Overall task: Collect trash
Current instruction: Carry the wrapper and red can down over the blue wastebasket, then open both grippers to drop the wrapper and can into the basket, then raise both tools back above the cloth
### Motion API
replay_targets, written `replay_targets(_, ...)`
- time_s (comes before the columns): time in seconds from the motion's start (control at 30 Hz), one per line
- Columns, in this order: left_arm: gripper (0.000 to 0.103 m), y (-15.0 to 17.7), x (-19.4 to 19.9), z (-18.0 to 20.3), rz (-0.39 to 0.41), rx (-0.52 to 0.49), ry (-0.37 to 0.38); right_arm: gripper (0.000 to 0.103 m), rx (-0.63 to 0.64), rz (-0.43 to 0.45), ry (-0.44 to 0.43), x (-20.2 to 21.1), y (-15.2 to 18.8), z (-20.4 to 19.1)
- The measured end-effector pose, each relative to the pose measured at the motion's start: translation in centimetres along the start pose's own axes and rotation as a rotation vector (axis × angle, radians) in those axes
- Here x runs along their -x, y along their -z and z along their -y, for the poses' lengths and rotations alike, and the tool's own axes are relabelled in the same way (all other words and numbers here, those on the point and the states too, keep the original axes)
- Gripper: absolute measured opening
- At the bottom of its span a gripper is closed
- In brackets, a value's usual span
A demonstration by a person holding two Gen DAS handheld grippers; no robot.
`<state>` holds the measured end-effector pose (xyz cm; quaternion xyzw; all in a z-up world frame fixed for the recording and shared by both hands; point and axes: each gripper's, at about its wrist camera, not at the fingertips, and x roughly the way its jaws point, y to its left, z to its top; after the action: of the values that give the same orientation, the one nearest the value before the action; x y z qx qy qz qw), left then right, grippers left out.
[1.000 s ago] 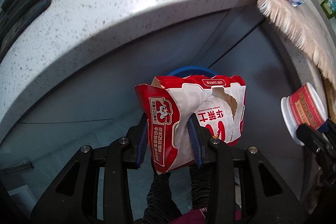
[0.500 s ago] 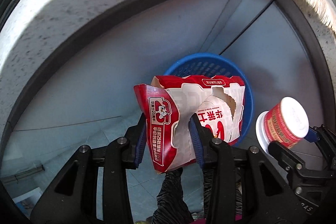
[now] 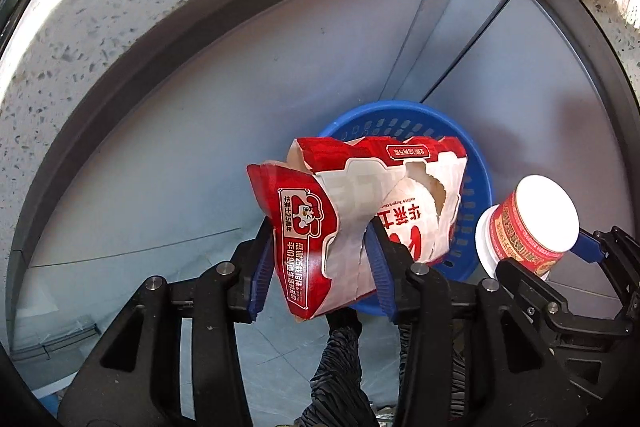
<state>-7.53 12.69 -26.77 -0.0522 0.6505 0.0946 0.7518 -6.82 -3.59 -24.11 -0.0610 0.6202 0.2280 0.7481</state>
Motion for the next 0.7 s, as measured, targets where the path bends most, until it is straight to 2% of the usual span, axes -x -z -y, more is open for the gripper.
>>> replay_targets(0.1, 0.046, -0.1, -0.2, 0.1, -0.008, -0.005, 0.003, 0.063, 0.003, 0.0, 0.008, 0.0, -0.1, -0.2)
replay_targets(0.2, 0.061, -0.3, 0.0, -0.1, 0.001, -0.005, 0.002, 0.063, 0.004, -0.008, 0.007, 0.0, -0.1, -0.4)
replay_targets(0.23, 0.062, -0.4, -0.1, -0.1, 0.007, -0.005, 0.0, 0.063, 0.007, -0.01, 0.007, -0.1, -0.2, -0.4)
replay_targets(0.43, 0.062, -0.7, 0.6, -0.2, 0.022, -0.001, 0.0, 0.063, 0.016, -0.018, 0.016, 0.0, -0.3, -0.4)
replay_targets(0.7, 0.062, -0.9, 2.8, -0.4, 0.057, 0.01, 0.02, 0.063, 0.021, 0.006, -0.006, 2.2, -0.4, -0.4)
